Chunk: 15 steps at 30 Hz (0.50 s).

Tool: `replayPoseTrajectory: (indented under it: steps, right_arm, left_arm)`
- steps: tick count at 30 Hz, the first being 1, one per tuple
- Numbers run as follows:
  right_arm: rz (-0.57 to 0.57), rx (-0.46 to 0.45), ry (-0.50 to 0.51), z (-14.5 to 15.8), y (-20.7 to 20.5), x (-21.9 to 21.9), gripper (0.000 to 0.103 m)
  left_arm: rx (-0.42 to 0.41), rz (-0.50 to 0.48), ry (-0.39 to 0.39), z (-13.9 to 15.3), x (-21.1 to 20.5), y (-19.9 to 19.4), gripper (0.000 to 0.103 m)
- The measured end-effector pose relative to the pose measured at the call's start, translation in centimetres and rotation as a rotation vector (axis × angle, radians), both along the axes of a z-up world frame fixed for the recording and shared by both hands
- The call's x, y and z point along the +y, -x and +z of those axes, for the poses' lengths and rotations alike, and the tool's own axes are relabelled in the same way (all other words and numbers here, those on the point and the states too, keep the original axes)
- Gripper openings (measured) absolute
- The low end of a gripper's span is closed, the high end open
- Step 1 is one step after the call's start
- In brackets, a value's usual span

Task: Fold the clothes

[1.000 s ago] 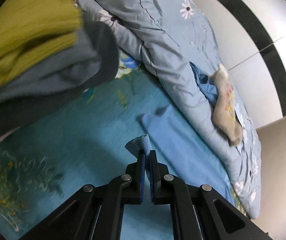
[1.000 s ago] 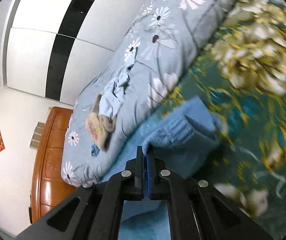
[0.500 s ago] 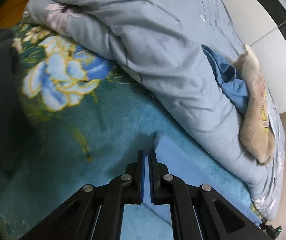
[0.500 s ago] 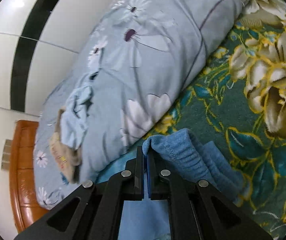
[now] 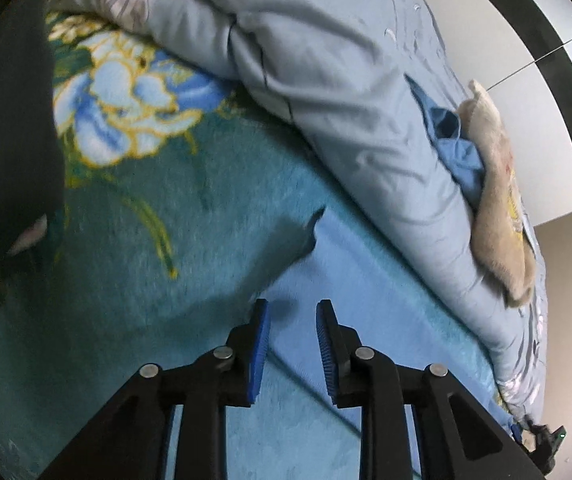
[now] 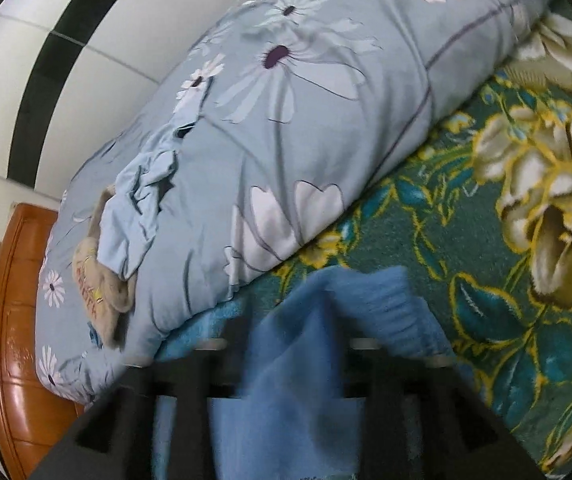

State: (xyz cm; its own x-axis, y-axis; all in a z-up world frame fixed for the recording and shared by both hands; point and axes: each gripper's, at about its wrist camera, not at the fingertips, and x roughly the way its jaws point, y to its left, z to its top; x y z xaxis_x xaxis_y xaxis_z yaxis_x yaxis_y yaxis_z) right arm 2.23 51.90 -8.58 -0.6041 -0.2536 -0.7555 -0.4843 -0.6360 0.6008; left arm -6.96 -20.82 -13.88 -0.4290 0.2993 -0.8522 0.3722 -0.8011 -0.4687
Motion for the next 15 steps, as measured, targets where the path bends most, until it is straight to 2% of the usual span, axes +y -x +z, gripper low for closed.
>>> replayPoseTrajectory:
  steps: [4,8,11,15]
  right_arm:
    - [0.032,0.061,-0.035,2.2,-1.6,-0.2,0.058]
    - [0.009,0.117,-0.048,3.2,-6.4,-0.2,0.058]
    - [-0.058,0.074,-0.031,1.2,-10.3,0.2,0.059]
    - [-0.096,0.001,0.113,-4.2,-12.3,0.0,0.059]
  left_arm:
    - [-0.024,-0.009,-0.008,-1.3,0.7,-0.4,0.027]
    - [-0.026,-0.005,-0.013,-2.4,0.9,-0.6,0.027]
    - [-0.005,0.014,-0.033,-2.7,0.7,-0.6,0.027]
    - [0.032,0.034,-0.063,-2.9,0.6,-0.6,0.027]
